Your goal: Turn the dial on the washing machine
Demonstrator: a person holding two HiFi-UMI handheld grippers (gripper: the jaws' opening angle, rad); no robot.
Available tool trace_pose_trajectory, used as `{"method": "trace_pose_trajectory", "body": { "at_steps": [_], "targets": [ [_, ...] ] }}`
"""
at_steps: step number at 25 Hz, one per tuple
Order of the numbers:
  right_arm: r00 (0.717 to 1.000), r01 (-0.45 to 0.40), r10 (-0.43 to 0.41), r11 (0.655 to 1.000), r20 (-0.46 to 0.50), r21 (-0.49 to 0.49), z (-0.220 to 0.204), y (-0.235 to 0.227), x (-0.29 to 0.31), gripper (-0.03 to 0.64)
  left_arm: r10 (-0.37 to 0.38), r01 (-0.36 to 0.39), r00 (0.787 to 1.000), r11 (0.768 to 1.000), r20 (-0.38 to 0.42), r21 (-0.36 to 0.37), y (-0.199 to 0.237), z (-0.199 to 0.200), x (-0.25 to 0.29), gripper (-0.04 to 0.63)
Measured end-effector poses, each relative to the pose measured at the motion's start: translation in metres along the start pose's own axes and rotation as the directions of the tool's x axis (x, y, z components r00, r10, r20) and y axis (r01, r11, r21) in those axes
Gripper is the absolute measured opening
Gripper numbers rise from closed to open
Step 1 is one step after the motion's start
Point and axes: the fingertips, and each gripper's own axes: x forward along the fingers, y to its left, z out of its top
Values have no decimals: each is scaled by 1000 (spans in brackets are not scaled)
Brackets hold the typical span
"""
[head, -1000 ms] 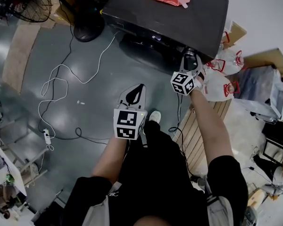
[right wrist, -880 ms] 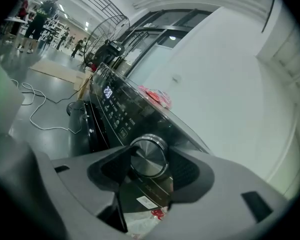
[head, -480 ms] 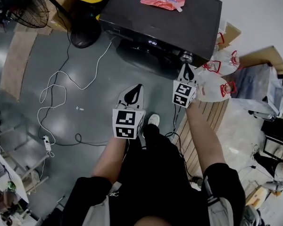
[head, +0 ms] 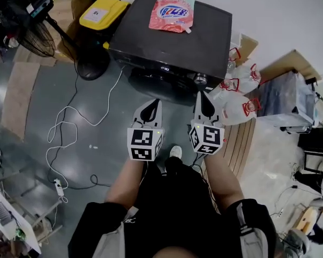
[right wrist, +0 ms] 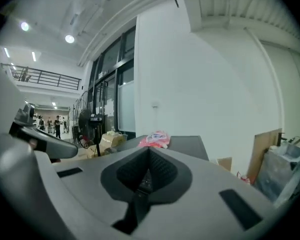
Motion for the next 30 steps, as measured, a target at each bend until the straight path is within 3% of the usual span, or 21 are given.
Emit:
{"method": "trace_pose_trajectory", "body": {
  "at_steps": [7,12,22,30],
  "targets": [
    [992,48,-48,999,120,2,81,2,-20,0,-49,41,994,996,95,84,-7,69,-9,9],
    [984,60,-59,998,167,4,111,6,-25,0,-68,50,986,992,151,119,-7,105,-18,9],
    [979,74,-78,997,187,29,120,10,-29,2,-76,51,983,987,169,149,-4,118,-26,9],
    [974,72,-65,997,216,-25,124,18,-37,2,-73,48,983,988,171,150,-6,113,-30,9]
  ]
}}
